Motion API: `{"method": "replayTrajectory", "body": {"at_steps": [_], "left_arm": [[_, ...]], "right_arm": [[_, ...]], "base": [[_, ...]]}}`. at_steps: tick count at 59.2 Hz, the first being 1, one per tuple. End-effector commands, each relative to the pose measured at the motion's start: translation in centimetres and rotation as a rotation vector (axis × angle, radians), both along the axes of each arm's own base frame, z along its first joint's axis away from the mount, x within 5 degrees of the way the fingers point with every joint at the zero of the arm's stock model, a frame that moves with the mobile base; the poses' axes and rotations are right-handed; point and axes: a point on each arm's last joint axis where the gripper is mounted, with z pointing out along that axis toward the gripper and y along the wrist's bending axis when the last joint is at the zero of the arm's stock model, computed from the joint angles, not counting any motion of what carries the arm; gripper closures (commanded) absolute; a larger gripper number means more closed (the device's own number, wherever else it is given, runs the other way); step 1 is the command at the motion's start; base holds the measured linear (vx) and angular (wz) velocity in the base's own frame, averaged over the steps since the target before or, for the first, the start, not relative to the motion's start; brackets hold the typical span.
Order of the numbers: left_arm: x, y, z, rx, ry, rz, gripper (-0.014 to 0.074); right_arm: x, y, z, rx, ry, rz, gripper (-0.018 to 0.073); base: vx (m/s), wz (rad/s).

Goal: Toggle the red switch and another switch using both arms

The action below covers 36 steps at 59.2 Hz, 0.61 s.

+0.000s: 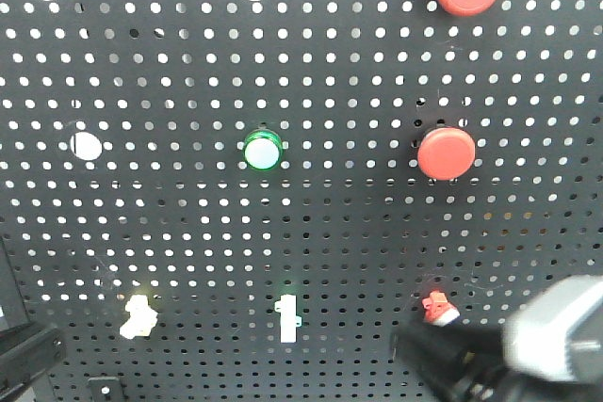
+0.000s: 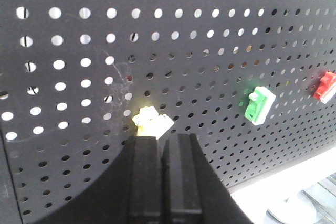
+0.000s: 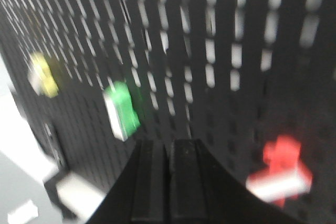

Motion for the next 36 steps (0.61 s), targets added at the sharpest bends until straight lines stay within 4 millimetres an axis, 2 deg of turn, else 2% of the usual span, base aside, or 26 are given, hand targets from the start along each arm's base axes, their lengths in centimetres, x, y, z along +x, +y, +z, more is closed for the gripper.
{"method": "replayTrajectory", "body": {"at_steps": [1, 28, 36], "left_arm": [[0.05, 0.03, 1.73, -0.053, -0.093, 0.009, 0.0594], [0.06, 0.04, 1.71, -0.056, -0.099, 0.011, 0.0594], [-0.20, 0.25, 0.89, -0.052, -0.077, 0.016, 0.0594]], "right_arm": [[-0.13, 0.07, 2.10, 0.069, -0.108, 0.015, 0.0566], [-0.10, 0.06, 1.92, 0.057, -0.093, 0.012, 0.0566], [-0.10, 0.06, 1.92, 0.057, -0.093, 0.012, 0.0566]], "base": [[0.00, 0.00], [0.00, 0.00], [0.00, 0.00]]}}
